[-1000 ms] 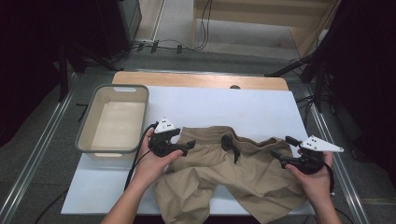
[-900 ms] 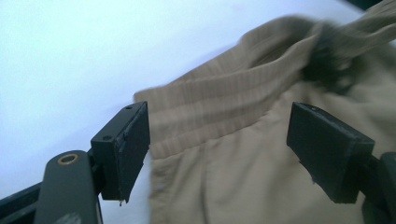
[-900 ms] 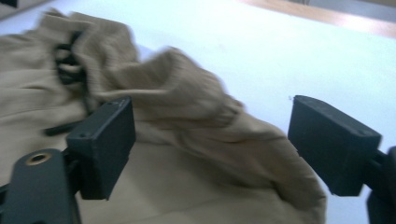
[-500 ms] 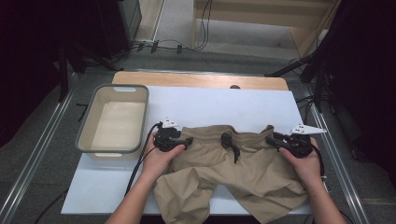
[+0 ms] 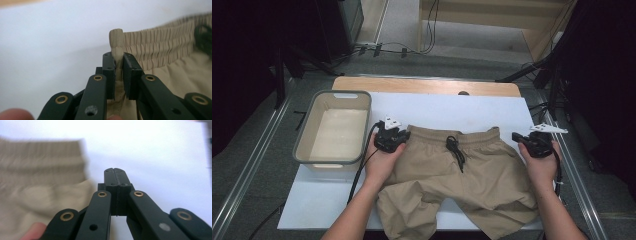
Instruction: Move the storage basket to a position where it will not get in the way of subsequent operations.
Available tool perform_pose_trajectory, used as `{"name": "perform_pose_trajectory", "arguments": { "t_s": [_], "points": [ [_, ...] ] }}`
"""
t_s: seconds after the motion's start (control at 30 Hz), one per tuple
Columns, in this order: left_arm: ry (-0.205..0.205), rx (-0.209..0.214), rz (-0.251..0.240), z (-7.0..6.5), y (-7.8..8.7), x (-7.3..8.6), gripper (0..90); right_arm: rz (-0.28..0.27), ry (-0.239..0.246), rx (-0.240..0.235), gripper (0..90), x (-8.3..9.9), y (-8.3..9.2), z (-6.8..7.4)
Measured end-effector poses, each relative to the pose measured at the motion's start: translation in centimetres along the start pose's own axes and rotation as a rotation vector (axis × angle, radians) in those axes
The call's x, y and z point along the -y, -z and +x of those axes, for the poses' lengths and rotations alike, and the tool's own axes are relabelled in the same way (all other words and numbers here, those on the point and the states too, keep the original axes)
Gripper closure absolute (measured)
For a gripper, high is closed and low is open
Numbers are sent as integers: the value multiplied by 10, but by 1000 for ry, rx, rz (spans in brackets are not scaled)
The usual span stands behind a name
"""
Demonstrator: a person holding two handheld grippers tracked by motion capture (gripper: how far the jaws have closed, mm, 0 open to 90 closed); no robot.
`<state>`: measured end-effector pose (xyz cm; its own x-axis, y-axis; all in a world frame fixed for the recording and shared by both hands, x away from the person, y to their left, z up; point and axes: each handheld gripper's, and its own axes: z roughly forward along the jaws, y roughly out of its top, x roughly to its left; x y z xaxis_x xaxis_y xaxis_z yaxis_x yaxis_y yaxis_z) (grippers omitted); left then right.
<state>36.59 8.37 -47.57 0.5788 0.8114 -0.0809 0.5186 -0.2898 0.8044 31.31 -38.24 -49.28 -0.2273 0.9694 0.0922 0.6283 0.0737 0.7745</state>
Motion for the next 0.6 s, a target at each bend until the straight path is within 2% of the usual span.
{"name": "perform_pose_trajectory", "arguments": {
  "t_s": [0.03,0.07,0.1,0.13,0.17,0.2,0.23,0.27,0.37,0.4,0.53,0.57,0.6],
  "points": [
    [18,0,-5,3,-2,-3,806,-14,-27,2,883,-1,2,-5],
    [38,11,2,5,-6,-5,794,-25,-44,-21,882,-2,3,-9],
    [46,27,23,8,-10,-5,769,-43,-47,-79,880,-3,2,-11],
    [47,29,28,9,-14,-5,744,-68,-41,-164,875,-4,1,-10],
    [41,31,38,10,-16,-4,731,-78,-18,-237,784,-4,0,-7],
    [54,36,43,12,-19,-2,718,-74,22,-252,709,-5,-1,-1],
    [68,39,49,13,-20,-1,703,-56,60,-236,643,-5,-3,4],
    [70,42,57,13,-21,0,684,-37,74,-235,570,-5,-6,9],
    [74,45,82,11,-26,5,597,9,60,-252,372,-3,-21,14],
    [67,42,89,10,-27,6,569,31,46,-240,338,-2,-26,14],
    [80,48,120,8,-31,12,522,98,35,-221,322,5,-45,16],
    [87,61,135,8,-33,13,521,112,35,-213,323,6,-48,17],
    [85,64,129,8,-33,16,509,110,32,-208,331,5,-48,18]
  ]
}}
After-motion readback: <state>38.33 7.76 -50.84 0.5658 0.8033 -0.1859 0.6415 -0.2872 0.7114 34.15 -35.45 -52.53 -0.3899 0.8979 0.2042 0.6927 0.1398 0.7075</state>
